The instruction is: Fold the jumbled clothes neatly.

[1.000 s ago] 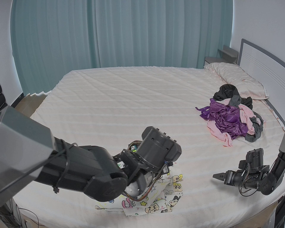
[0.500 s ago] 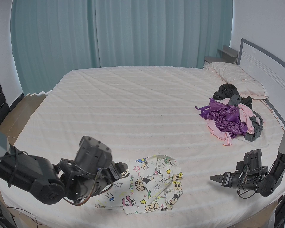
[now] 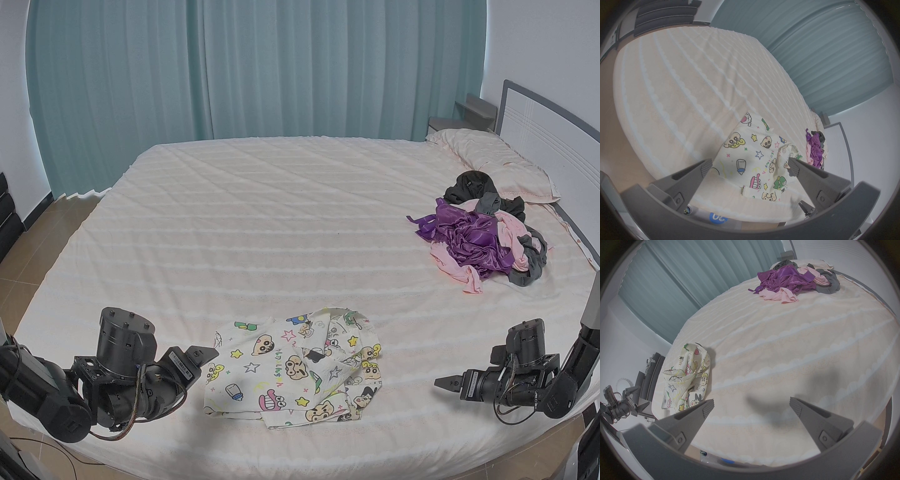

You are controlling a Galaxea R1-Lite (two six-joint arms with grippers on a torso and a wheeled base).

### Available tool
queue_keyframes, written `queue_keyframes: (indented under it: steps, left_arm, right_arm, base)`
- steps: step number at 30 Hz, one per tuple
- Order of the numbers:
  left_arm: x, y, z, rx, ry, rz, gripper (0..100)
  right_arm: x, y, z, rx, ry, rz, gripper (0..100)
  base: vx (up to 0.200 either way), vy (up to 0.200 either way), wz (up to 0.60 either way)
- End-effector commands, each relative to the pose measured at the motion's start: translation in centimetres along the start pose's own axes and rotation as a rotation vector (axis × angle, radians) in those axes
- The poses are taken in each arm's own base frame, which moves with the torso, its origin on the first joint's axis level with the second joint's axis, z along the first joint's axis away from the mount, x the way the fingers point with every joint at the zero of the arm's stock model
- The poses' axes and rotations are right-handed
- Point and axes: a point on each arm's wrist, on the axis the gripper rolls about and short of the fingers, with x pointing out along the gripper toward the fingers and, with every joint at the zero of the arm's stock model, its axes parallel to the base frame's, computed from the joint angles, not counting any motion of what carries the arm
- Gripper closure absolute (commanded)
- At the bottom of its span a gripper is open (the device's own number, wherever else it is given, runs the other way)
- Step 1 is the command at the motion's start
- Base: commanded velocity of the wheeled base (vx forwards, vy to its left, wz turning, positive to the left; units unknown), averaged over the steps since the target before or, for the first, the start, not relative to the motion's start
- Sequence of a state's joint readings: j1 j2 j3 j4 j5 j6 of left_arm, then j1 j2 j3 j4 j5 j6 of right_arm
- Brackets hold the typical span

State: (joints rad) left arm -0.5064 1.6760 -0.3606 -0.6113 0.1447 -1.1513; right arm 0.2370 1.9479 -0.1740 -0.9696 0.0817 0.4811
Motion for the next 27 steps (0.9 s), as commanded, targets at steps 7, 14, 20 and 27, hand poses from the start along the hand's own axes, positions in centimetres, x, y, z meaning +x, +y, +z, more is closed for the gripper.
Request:
queue_keyframes:
  steps: [7,14,20,27]
  left_arm:
    - [0.1,0.8,0.3,-0.019,-0.007,0.013,0]
    - [0.1,1.1,0.9,-0.042,-0.007,-0.003,0]
    - [0.2,1.2,1.0,-0.046,-0.01,0.0,0]
    - [0.3,1.3,0.9,-0.044,-0.006,0.007,0]
  right_arm:
    - [0.1,0.1,-0.1,-0.004,0.007,0.003,0]
    - [0.0,0.2,0.1,-0.005,-0.013,0.012,0]
    - [-0.1,0.3,0.2,-0.005,-0.031,0.02,0]
    - [-0.7,1.5,0.9,-0.036,-0.111,0.091,0]
  base:
    - [0.0,0.057,0.0]
    - [0.0,0.2,0.0]
    - [0.0,0.2,0.0]
    - [0.0,0.171,0.0]
